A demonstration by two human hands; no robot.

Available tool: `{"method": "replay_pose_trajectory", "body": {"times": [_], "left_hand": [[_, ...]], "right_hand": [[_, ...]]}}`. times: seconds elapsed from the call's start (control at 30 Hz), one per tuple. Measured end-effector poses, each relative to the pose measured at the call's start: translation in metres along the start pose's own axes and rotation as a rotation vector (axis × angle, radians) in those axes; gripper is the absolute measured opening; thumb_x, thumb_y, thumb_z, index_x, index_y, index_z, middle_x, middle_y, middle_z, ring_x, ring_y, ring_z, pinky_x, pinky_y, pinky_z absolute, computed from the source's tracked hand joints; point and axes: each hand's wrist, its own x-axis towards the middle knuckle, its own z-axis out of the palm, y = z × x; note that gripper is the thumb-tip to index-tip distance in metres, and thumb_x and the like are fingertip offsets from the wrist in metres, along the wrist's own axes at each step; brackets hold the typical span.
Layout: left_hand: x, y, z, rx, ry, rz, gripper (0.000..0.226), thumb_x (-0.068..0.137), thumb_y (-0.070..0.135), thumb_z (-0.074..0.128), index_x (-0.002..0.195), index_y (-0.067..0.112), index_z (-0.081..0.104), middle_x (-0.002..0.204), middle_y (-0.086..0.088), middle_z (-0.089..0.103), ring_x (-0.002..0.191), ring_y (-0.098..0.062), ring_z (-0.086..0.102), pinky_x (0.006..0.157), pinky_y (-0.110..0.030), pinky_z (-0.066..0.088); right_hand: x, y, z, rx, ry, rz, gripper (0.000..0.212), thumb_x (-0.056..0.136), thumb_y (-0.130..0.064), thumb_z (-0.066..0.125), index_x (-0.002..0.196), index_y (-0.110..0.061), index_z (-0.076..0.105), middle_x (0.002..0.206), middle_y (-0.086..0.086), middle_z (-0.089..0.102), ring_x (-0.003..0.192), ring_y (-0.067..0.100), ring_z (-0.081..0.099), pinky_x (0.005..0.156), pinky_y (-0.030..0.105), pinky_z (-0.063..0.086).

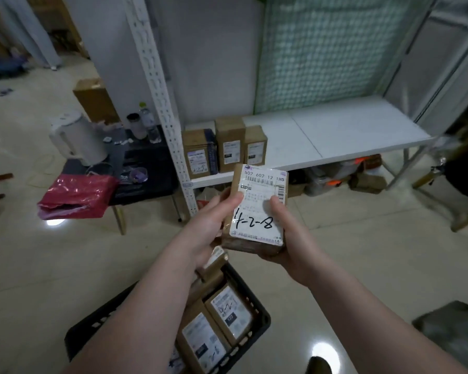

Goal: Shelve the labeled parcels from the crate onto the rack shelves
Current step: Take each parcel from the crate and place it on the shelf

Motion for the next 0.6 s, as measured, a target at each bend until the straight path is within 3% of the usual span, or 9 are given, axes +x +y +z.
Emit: {"method": "replay_pose_trajectory", "body": {"times": [0.13,0.23,0.4,0.53,0.6], "left_hand": [[0.040,0.035,0.071,0.013,-0.082,0.059,0.057,0.074,0.053,0.065,0.128,0.038,0.055,0.115,0.000,0.070,0.110,-0.024,0.064,0.099,-0.048,0.045],[0.064,0.067,0.120,-0.017,-0.107,0.128,0.050,0.078,0.043,0.061,0.128,0.032,0.056,0.113,-0.001,0.071,0.098,-0.017,0.067,0.073,-0.029,0.052],[0.092,0.127,0.174,0.104,0.009,0.302,0.037,0.089,0.040,0.057,0.125,0.034,0.058,0.110,0.006,0.072,0.108,-0.017,0.064,0.097,-0.041,0.043],[0.108,0.184,0.198,0.240,0.114,0.400,0.041,0.096,0.027,0.053,0.137,0.024,0.050,0.117,0.002,0.069,0.099,-0.011,0.067,0.089,-0.032,0.050],[0.114,0.213,0.207,0.313,0.164,0.475,0.042,0.098,0.026,0.050,0.140,0.022,0.047,0.127,0.002,0.062,0.102,-0.008,0.060,0.094,-0.030,0.047]], "right_hand": [[0.007,-0.062,-0.075,-0.059,0.045,-0.092,0.048,0.094,-0.059,0.042,0.134,-0.034,0.051,0.113,-0.005,0.073,0.091,0.012,0.070,0.073,0.030,0.050],[0.010,-0.115,-0.124,-0.091,0.061,-0.160,0.046,0.095,-0.059,0.042,0.132,-0.033,0.052,0.110,-0.007,0.074,0.086,0.009,0.071,0.073,0.031,0.053],[0.023,-0.198,-0.170,-0.221,-0.020,-0.266,0.050,0.095,-0.064,0.039,0.136,-0.037,0.045,0.119,-0.008,0.071,0.092,0.009,0.072,0.075,0.033,0.059],[0.037,-0.259,-0.184,-0.243,-0.039,-0.412,0.041,0.096,-0.052,0.049,0.136,-0.045,0.043,0.117,-0.017,0.069,0.097,0.007,0.070,0.083,0.038,0.059],[0.047,-0.288,-0.187,-0.209,-0.008,-0.480,0.046,0.095,-0.048,0.053,0.139,-0.043,0.042,0.118,-0.016,0.068,0.099,0.010,0.069,0.085,0.039,0.057]]}}
